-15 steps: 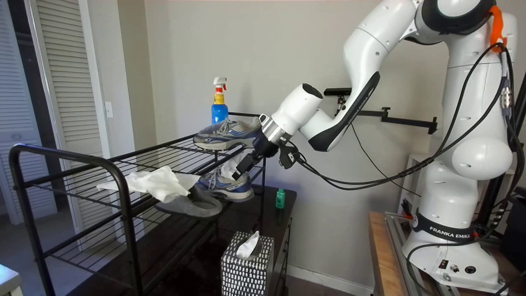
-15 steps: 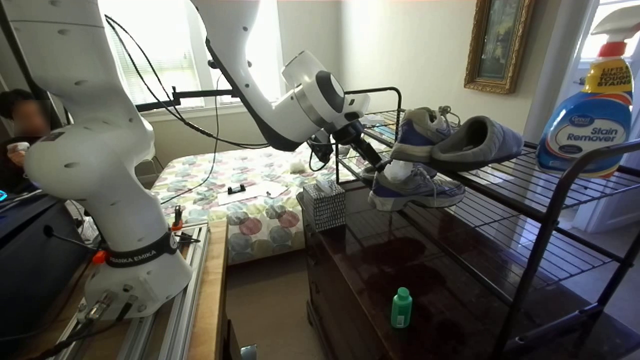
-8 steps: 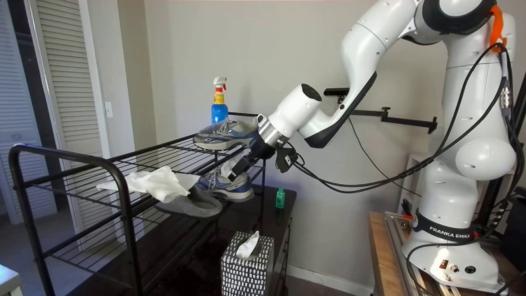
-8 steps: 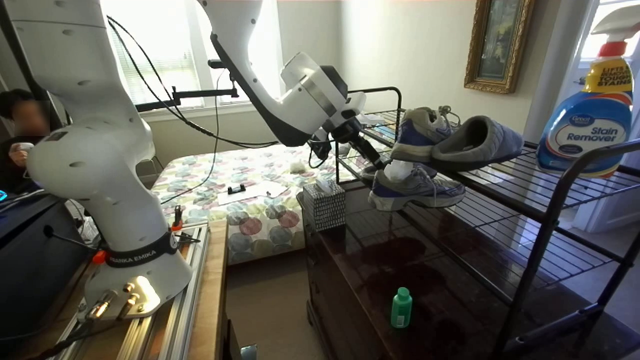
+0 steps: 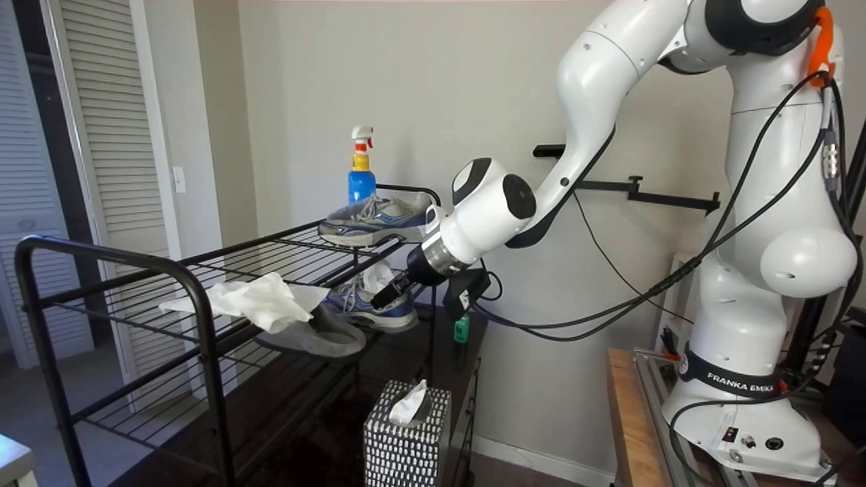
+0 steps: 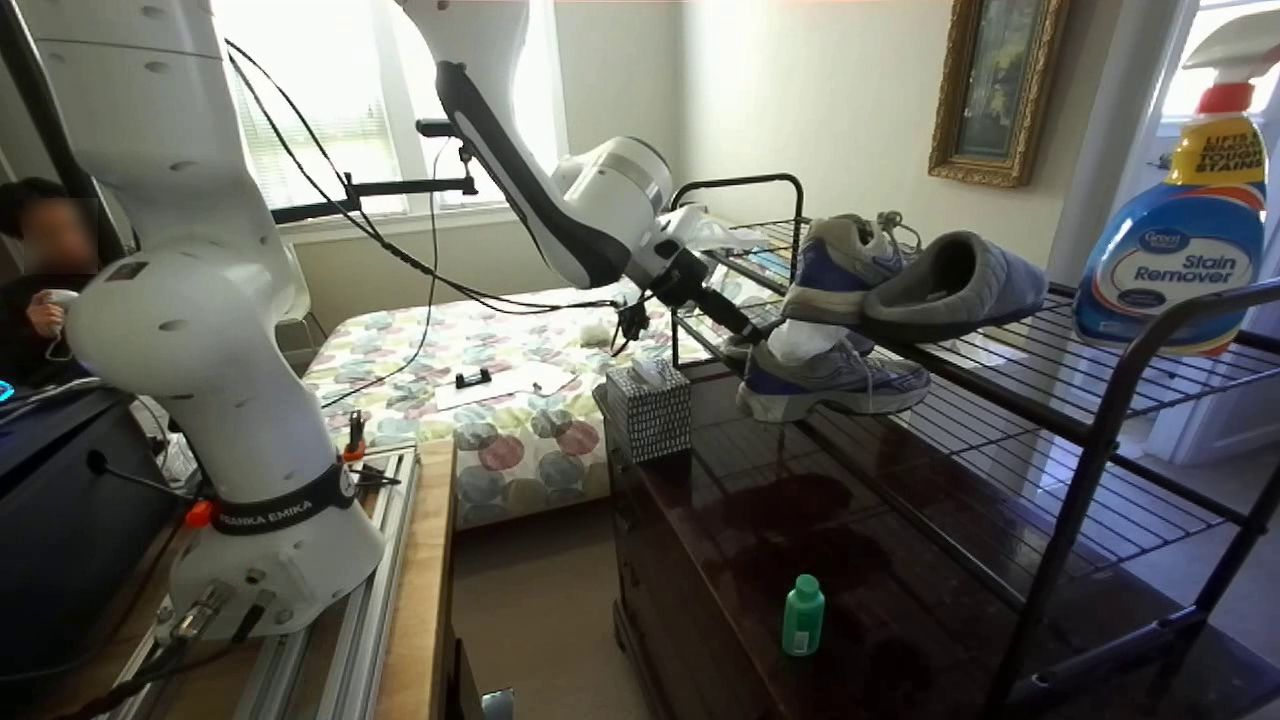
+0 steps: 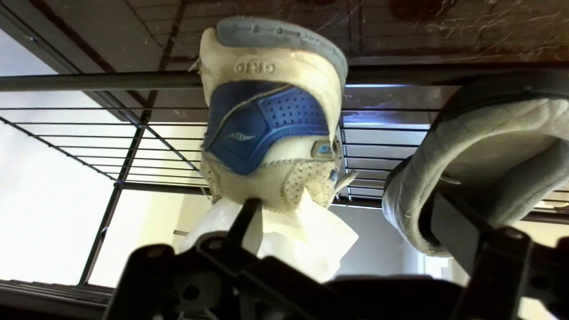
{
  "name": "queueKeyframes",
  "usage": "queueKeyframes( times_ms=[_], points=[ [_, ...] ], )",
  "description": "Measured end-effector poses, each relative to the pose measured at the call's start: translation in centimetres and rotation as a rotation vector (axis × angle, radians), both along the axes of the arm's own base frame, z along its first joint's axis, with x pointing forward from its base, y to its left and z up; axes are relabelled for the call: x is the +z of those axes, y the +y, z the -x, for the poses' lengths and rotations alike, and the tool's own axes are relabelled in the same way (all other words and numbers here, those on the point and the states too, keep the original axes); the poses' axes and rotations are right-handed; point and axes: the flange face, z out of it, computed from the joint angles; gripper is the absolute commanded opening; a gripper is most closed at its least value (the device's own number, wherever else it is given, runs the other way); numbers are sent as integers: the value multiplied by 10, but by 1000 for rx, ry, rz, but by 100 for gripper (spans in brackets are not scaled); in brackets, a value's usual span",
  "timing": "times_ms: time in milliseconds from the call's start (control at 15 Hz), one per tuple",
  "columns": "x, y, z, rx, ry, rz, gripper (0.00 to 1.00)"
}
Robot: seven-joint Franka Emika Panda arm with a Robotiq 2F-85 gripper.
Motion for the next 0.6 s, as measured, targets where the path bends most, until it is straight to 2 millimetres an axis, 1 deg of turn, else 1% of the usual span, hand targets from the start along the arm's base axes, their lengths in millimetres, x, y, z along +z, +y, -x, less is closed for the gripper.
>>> queueKeyframes(
  times_ms=[200, 400, 600],
  points=[
    [-20, 6, -3, -59, -66, 61, 100],
    [-35, 3, -5, -111, -91, 93, 100],
    [-40, 1, -5, -150, -104, 59, 100]
  ],
)
